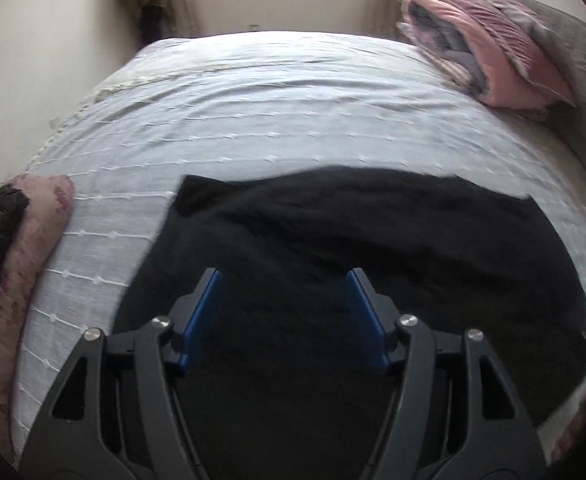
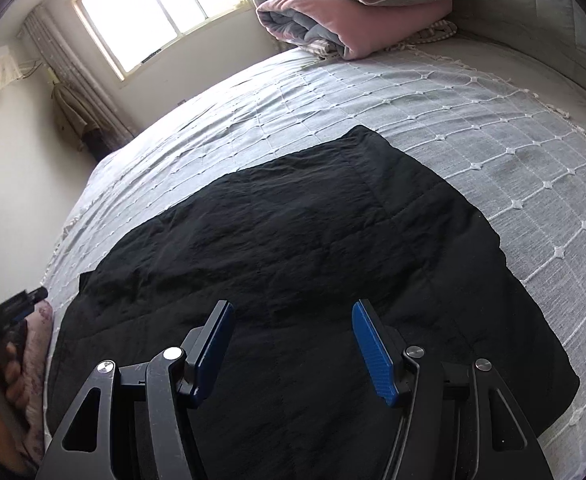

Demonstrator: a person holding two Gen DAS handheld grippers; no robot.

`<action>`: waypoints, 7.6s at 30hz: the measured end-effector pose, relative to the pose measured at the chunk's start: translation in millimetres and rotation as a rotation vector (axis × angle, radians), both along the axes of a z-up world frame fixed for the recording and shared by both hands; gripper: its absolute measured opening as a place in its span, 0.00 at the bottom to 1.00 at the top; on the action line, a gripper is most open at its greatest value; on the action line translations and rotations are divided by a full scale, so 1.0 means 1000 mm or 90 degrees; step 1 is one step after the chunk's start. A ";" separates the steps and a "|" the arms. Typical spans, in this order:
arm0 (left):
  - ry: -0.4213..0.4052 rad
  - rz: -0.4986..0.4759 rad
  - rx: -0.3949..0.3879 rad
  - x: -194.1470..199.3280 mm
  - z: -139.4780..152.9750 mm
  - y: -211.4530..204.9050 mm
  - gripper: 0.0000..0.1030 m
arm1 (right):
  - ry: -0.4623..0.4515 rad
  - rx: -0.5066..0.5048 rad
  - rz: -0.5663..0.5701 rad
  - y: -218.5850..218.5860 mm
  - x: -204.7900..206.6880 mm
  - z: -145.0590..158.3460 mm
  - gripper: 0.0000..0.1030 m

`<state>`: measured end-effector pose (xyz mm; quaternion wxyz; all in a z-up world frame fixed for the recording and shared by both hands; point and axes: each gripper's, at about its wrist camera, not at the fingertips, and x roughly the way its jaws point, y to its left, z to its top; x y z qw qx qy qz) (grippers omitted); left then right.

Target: Fold large clothes

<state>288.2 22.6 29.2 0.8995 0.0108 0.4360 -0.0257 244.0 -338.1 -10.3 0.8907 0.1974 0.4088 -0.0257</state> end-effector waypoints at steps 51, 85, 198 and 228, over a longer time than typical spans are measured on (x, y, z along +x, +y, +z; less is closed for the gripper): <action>0.132 -0.072 -0.041 0.022 -0.048 -0.069 0.81 | -0.012 0.110 -0.089 -0.057 -0.045 0.000 0.66; 0.089 -0.086 0.002 -0.064 -0.089 -0.060 0.89 | -0.017 0.443 -0.435 -0.136 -0.144 -0.083 0.69; 0.115 -0.082 0.155 0.105 -0.099 -0.091 0.88 | -0.359 0.126 0.116 0.074 -0.093 0.085 0.21; -0.010 0.068 -0.083 -0.083 -0.036 0.126 0.86 | -0.330 0.069 0.055 0.069 -0.091 0.080 0.21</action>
